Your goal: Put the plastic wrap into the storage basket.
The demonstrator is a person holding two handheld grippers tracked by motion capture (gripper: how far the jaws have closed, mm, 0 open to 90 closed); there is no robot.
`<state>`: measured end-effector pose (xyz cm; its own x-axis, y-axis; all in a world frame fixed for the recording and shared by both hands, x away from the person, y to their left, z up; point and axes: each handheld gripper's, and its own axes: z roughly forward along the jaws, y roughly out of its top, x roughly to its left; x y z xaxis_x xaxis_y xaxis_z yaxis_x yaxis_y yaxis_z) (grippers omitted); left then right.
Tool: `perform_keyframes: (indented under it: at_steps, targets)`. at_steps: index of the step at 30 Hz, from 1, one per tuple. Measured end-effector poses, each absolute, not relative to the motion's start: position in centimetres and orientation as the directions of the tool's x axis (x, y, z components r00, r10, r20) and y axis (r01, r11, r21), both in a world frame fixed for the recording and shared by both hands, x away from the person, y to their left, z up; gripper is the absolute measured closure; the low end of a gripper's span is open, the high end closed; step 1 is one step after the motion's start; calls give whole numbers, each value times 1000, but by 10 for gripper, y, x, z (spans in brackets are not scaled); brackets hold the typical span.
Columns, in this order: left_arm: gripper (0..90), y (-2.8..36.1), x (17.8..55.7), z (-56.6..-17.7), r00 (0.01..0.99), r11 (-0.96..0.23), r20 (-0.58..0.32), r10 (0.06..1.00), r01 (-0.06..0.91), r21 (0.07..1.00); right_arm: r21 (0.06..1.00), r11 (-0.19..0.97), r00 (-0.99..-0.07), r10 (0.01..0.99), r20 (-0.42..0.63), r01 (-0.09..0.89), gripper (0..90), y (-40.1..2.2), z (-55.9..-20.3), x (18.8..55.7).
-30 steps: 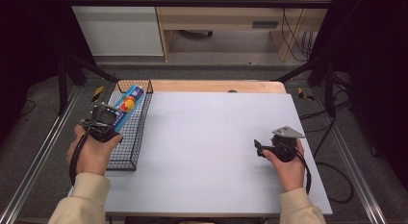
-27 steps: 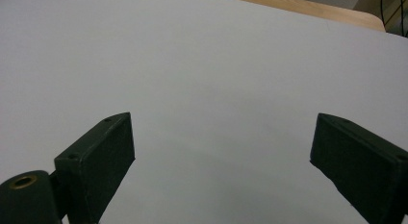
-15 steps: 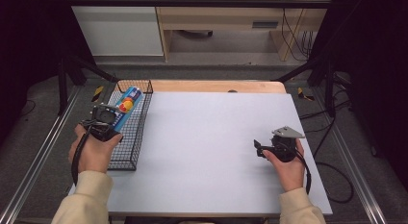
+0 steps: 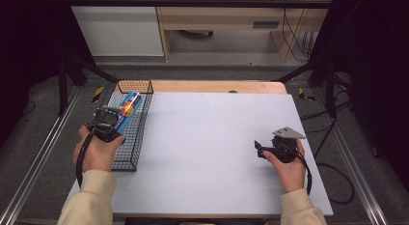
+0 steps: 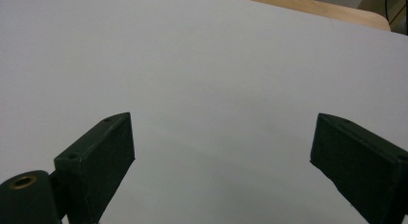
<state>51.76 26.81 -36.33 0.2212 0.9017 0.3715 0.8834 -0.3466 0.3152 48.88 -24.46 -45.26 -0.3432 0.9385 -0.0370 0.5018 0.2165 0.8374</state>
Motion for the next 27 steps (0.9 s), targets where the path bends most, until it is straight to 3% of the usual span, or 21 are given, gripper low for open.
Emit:
perform_keyframes:
  at_steps: [27]
  targets:
    - [314, 268, 523, -377, 253, -354, 361, 897, 902, 246, 836, 227, -358, 933, -39, 500, 82, -242, -453, 489]
